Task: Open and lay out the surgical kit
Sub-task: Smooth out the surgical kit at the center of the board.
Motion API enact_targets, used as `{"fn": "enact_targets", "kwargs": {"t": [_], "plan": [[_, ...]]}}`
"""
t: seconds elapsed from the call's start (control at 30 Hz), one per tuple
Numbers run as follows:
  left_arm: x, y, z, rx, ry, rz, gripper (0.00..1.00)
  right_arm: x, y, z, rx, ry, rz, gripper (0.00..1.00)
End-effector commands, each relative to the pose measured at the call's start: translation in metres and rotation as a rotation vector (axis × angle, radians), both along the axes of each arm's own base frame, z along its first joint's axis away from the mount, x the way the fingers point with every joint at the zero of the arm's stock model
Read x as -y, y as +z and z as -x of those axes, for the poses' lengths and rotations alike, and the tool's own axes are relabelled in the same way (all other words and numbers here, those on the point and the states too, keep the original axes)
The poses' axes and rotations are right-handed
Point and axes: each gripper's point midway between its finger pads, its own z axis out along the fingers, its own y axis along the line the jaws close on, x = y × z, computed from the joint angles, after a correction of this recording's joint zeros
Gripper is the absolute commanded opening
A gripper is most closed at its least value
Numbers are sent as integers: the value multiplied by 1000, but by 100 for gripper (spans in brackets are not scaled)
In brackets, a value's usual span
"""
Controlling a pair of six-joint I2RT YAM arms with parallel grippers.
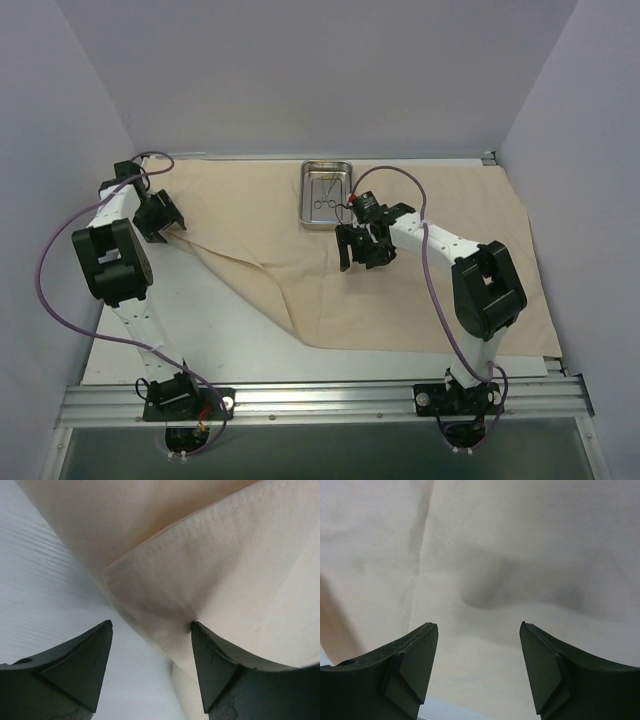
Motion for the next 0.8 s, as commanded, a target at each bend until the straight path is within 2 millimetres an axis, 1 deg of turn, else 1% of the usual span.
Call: {"fn": "enact_targets", "kwargs": {"t": [0.0, 0.23, 0.3, 0.4, 0.57, 0.7, 0.77], "plan": [[-11, 26, -32, 119, 9, -20, 72, 4, -2, 1, -31, 10, 14, 68], [-15, 46, -35, 156, 12, -33, 65, 5, -2, -1, -31, 1, 12, 67], [-17, 46, -35, 154, 14, -33, 64, 4, -3, -1, -34, 0, 7, 68], [-18, 39, -36, 134, 14, -26, 62, 3, -3, -1, -33, -2, 2, 68], [-17, 31, -41, 133, 11, -17, 59, 8, -3, 1, -33, -11, 9, 68], [-17, 26, -42, 128, 8, -10, 54, 10, -4, 3, -40, -14, 9, 68], [-16, 24, -40, 118, 7, -4, 53, 10, -4, 4, -39, -15, 11, 68]]}}
